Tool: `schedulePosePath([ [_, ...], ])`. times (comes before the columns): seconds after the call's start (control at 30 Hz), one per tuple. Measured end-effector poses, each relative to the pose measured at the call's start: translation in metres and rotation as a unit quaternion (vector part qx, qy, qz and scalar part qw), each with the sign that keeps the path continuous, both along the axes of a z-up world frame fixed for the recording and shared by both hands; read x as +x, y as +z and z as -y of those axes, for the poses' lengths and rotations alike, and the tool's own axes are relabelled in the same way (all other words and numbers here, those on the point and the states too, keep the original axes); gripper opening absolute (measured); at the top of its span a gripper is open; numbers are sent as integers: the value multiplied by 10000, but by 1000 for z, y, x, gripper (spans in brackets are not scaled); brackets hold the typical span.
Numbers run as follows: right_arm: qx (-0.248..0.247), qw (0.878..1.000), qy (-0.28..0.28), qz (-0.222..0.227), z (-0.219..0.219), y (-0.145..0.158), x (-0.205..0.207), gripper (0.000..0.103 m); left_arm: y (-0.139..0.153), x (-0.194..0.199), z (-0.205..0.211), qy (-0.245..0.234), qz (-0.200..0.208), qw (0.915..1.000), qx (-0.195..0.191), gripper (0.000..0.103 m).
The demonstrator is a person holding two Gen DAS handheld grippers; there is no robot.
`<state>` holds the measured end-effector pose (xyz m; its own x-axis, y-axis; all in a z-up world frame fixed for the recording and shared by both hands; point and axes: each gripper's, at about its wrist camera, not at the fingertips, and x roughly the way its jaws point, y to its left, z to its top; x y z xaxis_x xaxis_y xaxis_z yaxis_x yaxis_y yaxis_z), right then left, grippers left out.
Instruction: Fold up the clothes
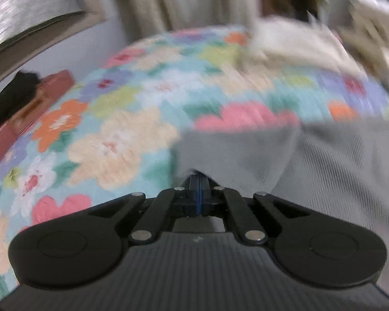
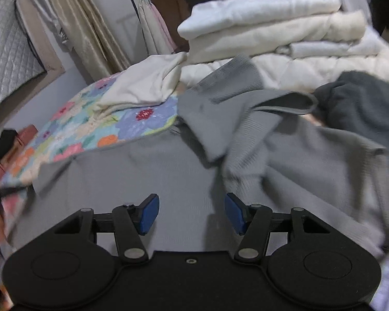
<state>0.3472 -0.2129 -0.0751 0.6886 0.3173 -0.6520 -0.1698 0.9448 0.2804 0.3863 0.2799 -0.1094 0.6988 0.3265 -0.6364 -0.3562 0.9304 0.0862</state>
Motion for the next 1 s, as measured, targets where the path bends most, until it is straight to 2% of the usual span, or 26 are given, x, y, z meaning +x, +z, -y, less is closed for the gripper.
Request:
schedulePosePath([
  [0.07, -392, 9990, -13, 209, 3, 3, -19, 62, 3, 0, -21, 506, 221, 9978, -378, 5],
  [0.13, -828, 9954, -44, 470, 6, 7, -37, 62, -2, -2, -43, 1045, 253, 9911, -788, 8],
  [0.2, -1228, 9899, -85, 702, 8, 8, -52, 62, -7, -4, -56, 1156, 85, 9865, -1154, 11],
  [0.27, -1585, 9832, -129, 900, 8, 8, -64, 62, -5, -7, -52, 960, -33, 9885, -1166, 13],
  [0.3, -1672, 9816, -123, 912, 8, 6, -65, 62, -2, -9, -44, 750, -69, 9910, -1102, 22],
  [0.33, -1758, 9800, -117, 924, 8, 4, -66, 62, 0, -10, -35, 529, -128, 9933, -1022, 36],
  [0.4, -1930, 9766, -105, 948, 7, 0, -68, 62, 4, -8, -10, 0, -327, 9964, -778, 49],
  [0.5, -2186, 9708, -86, 983, 6, -7, -71, 62, 2, -3, 21, -642, -507, 9944, -671, 49],
  [0.57, -2357, 9666, -74, 1006, 5, -11, -73, 62, -6, 1, 36, -894, -722, 9910, -694, 39],
  [0.6, -2442, 9644, -68, 1017, 4, -13, -74, 62, -13, 4, 41, -954, -876, 9892, -683, 29],
  [0.63, -2526, 9621, -62, 1029, 4, -15, -75, 62, -19, 6, 44, -969, -979, 9883, -653, 29],
  [0.7, -2695, 9572, -49, 1051, 3, -19, -77, 62, -24, 11, 45, -961, -902, 9897, -561, 29],
  [0.8, -2896, 9514, -14, 1046, 3, -25, -76, 63, -19, 32, 38, -672, -801, 9940, -317, 28],
  [0.9, -3013, 9485, 48, 979, 5, -32, -70, 63, -16, 57, 22, -256, -721, 9971, 19, 15],
  [0.93, -3052, 9474, 69, 956, 5, -34, -67, 63, -16, 63, 14, -131, -732, 9972, -40, 13],
  [1.0, -3130, 9453, 111, 911, 6, -38, -63, 63, -15, 68, -1, 35, -711, 9967, -393, 13],
])
